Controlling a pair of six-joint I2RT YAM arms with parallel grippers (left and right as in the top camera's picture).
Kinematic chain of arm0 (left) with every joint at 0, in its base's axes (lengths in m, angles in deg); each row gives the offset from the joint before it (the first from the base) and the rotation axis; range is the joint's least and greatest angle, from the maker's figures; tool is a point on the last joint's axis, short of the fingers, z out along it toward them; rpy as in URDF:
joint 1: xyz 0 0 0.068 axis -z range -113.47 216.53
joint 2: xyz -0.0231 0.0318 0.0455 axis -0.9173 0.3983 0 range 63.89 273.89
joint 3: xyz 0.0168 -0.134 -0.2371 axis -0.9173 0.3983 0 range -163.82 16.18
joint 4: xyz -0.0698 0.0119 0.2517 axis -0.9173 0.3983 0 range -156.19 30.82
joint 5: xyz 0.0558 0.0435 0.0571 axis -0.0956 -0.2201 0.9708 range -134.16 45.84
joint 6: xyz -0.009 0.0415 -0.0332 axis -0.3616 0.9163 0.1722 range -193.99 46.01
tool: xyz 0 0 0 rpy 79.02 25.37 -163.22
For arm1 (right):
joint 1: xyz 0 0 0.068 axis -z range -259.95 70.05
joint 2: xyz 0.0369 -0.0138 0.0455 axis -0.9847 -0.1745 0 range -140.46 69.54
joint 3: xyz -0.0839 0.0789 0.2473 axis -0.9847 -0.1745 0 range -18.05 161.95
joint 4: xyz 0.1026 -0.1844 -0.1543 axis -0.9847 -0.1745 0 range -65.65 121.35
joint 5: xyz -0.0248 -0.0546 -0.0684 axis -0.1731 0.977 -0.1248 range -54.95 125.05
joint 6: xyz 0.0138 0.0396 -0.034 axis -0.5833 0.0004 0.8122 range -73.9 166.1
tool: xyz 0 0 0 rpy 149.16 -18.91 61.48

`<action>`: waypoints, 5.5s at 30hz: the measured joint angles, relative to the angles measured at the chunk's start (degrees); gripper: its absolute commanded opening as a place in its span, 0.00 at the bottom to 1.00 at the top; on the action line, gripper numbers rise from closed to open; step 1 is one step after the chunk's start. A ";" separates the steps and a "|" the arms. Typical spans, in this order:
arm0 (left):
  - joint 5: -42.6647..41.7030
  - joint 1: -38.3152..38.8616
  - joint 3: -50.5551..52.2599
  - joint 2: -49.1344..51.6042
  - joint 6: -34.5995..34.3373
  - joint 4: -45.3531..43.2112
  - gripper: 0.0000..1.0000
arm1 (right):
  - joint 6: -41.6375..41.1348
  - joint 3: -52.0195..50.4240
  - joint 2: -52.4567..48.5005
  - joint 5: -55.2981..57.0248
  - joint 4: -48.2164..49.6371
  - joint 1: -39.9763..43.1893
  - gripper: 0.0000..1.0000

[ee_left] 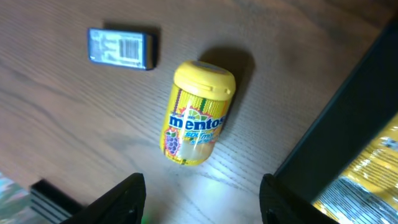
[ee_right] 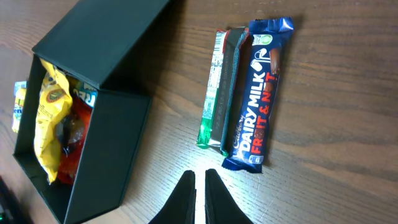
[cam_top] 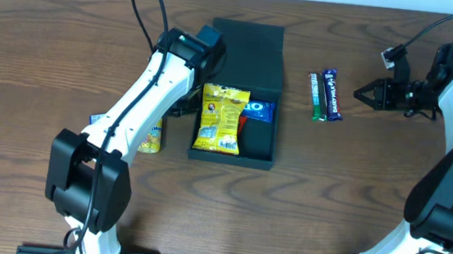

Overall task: Pack container
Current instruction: 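Move the left gripper out to the yellow Mentos bottle, then grasp the yellow Mentos bottle with the left gripper and lift, then place the Mentos bottle upright in the box's front right corner, then move the left gripper out to the blue Eclipse mint tin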

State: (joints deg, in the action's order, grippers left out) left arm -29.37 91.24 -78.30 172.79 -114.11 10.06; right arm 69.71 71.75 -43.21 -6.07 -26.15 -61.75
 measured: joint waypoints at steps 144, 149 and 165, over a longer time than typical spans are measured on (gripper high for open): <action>-7.43 -24.30 15.61 -1.33 -7.04 -10.29 0.82 | -10.34 0.00 0.09 -0.24 4.61 4.63 0.10; -9.84 -25.07 18.36 -1.33 -21.51 -11.65 0.87 | -11.47 0.00 0.09 -0.26 4.63 4.63 0.10; -9.86 -25.90 20.68 -1.33 -51.12 -20.87 0.90 | -13.09 0.00 0.09 -0.24 1.88 4.63 0.10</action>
State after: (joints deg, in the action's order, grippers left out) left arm -39.23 65.34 -57.62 171.46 -165.23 -10.81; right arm 56.62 71.75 -43.12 -6.31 -24.27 -57.12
